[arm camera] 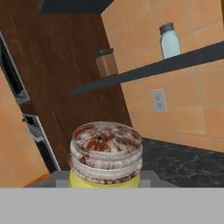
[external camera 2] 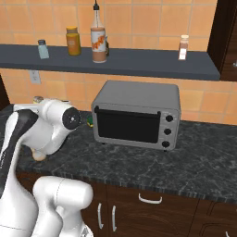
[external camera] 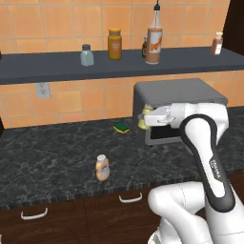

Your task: Put the shaker and condiment bottle from the counter next to their counterparts in the cabinet.

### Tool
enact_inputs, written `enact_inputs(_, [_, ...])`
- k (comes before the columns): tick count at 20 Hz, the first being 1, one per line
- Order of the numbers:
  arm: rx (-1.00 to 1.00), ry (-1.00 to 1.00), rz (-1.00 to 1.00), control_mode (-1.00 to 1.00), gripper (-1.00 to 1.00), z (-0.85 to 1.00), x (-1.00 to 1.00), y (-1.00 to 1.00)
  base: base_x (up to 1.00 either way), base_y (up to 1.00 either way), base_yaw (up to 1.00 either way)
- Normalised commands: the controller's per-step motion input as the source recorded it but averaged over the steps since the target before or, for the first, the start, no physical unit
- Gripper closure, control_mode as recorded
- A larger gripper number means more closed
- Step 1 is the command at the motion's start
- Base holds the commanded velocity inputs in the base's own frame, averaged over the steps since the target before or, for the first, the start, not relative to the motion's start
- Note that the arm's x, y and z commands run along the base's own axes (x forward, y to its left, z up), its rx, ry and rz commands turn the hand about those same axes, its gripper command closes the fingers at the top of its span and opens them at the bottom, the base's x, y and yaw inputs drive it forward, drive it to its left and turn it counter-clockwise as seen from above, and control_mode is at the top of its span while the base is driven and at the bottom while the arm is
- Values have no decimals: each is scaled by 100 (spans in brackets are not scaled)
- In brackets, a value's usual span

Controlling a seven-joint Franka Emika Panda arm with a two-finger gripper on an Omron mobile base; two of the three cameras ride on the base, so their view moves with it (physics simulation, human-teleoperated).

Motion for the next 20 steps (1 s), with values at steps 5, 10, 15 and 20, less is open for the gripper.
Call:
enact_inputs(5, [0,0,-13,-100,100,100,-29,14,0,0,0])
enact_inputs(10, [-4,-3,-16,-100,100,100,-11,10,0,0,0])
enact_inputs(15, [-8,-4,-16,-100,100,89,9,0,0,0,0])
enact_inputs(20, [-14,1,-4,-100,100,-31,24,-21,0,0,0])
